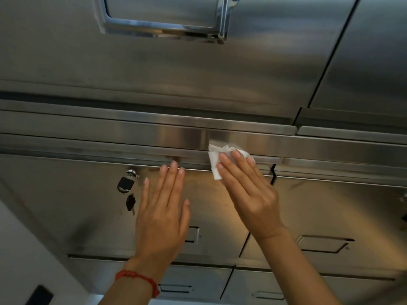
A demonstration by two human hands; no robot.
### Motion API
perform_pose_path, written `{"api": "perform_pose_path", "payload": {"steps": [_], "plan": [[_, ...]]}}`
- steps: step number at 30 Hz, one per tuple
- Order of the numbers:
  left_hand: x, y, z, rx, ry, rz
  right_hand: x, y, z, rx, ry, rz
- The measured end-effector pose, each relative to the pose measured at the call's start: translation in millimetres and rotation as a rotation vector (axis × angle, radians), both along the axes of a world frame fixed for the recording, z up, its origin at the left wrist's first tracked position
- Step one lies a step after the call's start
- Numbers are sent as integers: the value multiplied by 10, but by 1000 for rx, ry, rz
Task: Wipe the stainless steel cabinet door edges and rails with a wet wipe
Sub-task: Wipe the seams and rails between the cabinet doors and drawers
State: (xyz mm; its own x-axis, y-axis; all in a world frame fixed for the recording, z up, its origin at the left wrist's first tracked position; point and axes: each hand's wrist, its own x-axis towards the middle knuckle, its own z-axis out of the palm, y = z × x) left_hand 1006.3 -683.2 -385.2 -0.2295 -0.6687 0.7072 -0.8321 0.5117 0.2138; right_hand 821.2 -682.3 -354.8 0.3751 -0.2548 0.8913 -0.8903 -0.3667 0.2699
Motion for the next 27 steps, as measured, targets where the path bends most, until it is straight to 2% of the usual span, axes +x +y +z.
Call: {"api": "perform_pose_path", "payload": {"steps": [4,27], "plan": [[3,6,12,2,-6,-1,-100,23,29,15,75,-9],[-11,22,18,12,3,9,-252,116,7,34,-19,-26]]}}
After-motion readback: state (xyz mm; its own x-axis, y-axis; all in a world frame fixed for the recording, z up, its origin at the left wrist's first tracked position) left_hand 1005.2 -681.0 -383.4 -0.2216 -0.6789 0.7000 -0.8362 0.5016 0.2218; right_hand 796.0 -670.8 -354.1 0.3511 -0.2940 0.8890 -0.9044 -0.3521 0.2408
